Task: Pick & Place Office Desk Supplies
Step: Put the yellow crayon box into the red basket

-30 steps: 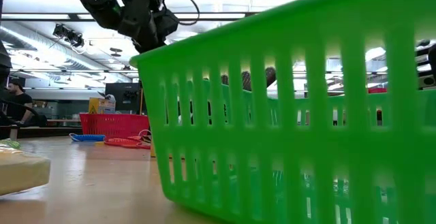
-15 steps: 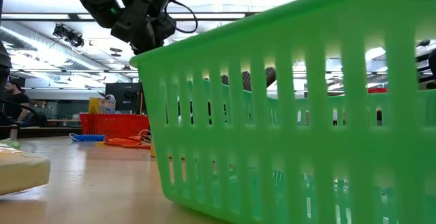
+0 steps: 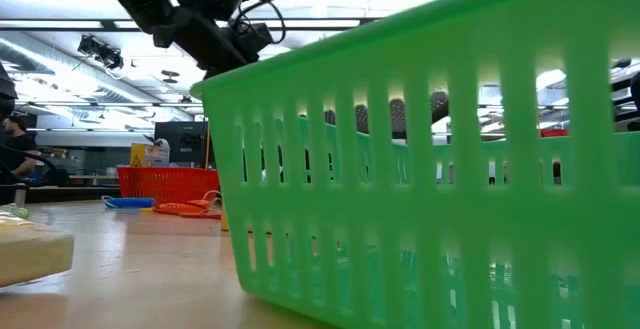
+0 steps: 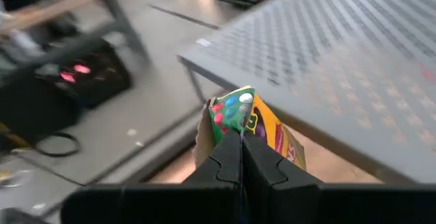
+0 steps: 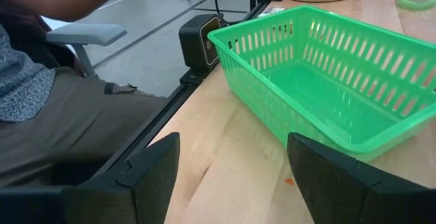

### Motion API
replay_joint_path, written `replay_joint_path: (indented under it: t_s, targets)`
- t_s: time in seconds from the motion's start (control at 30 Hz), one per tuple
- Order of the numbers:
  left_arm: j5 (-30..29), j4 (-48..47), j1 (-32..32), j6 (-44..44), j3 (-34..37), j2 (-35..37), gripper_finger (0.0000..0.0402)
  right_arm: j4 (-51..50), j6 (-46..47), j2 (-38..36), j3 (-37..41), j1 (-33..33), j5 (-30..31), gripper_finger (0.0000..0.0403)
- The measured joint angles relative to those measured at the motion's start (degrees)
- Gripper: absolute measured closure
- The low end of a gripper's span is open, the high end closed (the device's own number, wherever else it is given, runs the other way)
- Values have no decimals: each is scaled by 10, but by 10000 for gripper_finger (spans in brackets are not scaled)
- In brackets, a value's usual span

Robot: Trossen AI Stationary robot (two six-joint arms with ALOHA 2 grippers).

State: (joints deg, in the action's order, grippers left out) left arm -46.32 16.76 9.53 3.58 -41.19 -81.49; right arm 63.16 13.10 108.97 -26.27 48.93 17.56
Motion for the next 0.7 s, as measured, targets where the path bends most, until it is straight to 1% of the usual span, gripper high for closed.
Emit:
replay_joint_path:
  t_s: [0.07, 0.17, 0.3, 0.4, 0.53, 0.6, 0.67, 0.7]
  targets:
    - [37, -32, 9, 15, 0, 9, 399, 0, 0, 0, 0, 0, 0, 124]
    - [72, -85, 19, 33, 0, 16, 399, -3, -2, 0, 0, 0, 0, 124]
    - [136, -137, 22, 42, 0, 16, 399, -6, -4, 0, 0, 0, 0, 124]
    - [147, -168, 21, 48, 0, 16, 399, -9, -5, 0, 0, 0, 0, 124]
    - [160, -193, 22, 45, 0, 16, 399, -9, -5, 0, 0, 0, 0, 124]
    - [179, -203, 22, 42, 0, 16, 399, -9, -5, 0, 0, 0, 0, 124]
    - [204, -185, 18, 44, 0, 16, 399, -11, -4, 0, 0, 0, 0, 124]
    - [218, -160, 13, 43, 0, 16, 399, -13, -5, 0, 0, 0, 0, 124]
